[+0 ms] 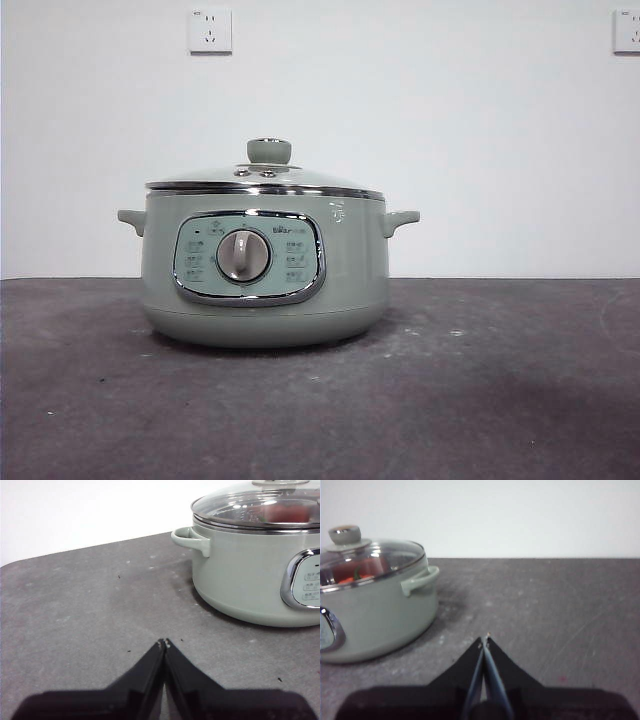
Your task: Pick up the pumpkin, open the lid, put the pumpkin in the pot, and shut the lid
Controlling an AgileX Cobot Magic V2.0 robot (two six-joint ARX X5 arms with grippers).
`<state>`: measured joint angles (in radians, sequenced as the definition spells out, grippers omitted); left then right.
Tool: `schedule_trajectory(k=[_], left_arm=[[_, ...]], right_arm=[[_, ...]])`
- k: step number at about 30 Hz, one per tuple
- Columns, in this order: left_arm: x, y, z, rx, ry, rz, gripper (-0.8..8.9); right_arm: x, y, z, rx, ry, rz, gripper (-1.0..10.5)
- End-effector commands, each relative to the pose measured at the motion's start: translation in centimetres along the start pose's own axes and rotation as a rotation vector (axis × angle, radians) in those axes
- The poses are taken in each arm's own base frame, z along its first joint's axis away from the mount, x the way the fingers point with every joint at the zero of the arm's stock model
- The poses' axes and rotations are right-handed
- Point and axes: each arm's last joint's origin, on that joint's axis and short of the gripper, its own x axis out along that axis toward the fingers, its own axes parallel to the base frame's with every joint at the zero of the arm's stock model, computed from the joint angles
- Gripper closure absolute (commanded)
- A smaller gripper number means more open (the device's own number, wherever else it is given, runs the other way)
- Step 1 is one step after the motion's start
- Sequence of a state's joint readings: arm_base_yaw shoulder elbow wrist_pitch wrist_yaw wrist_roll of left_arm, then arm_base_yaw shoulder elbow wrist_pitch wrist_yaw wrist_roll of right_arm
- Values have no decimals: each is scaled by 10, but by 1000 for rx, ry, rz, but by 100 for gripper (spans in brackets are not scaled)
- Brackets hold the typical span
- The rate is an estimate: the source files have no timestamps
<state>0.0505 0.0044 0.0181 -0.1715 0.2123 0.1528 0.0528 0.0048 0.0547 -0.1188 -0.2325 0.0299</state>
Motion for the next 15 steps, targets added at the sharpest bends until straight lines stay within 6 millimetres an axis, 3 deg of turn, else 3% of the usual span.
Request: schedule_trajectory(k=[1, 15], left_arm=[[1, 0, -5, -11, 12, 2, 817], [1, 0, -5, -11, 11, 2, 817]], right_arm=[[1, -1, -8, 25, 36, -5, 946], [2, -1, -19, 57, 106, -7, 946]])
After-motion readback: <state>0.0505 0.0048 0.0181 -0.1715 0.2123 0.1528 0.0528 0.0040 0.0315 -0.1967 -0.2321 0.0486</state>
